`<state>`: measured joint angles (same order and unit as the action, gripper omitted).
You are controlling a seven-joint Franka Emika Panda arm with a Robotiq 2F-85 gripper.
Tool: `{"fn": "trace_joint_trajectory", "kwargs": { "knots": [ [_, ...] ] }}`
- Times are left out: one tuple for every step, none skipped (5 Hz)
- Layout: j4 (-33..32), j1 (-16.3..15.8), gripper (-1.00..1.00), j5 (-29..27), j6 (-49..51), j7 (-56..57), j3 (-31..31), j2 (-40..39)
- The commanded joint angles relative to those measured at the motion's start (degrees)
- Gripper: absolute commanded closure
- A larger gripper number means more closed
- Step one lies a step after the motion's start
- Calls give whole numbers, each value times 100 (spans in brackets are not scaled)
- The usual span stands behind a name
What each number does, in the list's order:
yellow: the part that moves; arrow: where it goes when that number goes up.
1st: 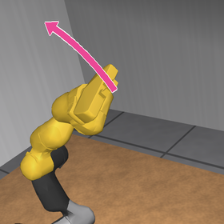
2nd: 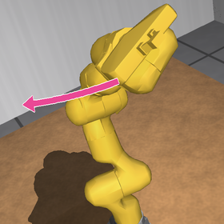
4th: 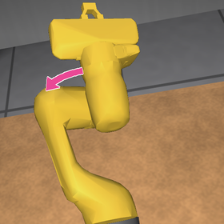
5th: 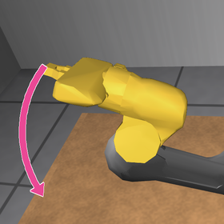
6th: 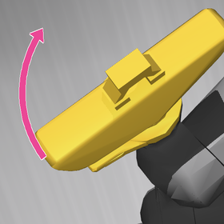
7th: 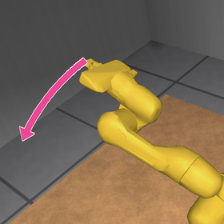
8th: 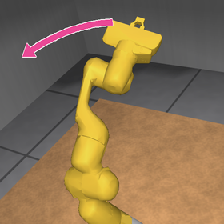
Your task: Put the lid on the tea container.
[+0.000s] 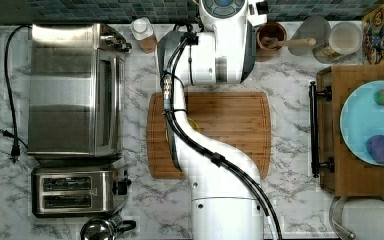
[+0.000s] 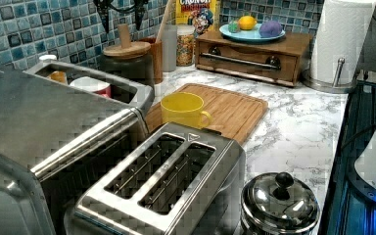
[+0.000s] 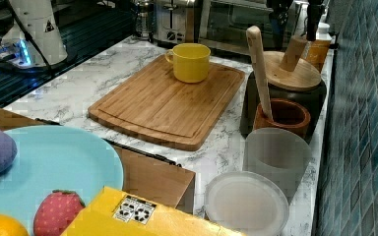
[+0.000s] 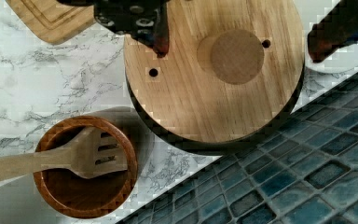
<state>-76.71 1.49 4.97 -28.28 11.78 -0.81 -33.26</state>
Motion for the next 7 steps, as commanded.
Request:
{"fn": "trace_joint_trajectory", "kwargs": {
  "knots": [
    [-12, -128, -100, 80, -33, -360, -76, 556],
    [-430, -81, -100, 1, -137, -393, -90, 760],
    [-830, -99, -100, 55, -336, -445, -121, 953],
    [-1258, -154, -100, 155, -536, -662, -188, 1223],
    [-1258, -197, -100, 132, -537, -649, -240, 1222],
    [-1258, -189, -100, 137, -537, -651, -230, 1222],
    [-1258, -202, -100, 130, -537, -648, -245, 1222]
  ]
}}
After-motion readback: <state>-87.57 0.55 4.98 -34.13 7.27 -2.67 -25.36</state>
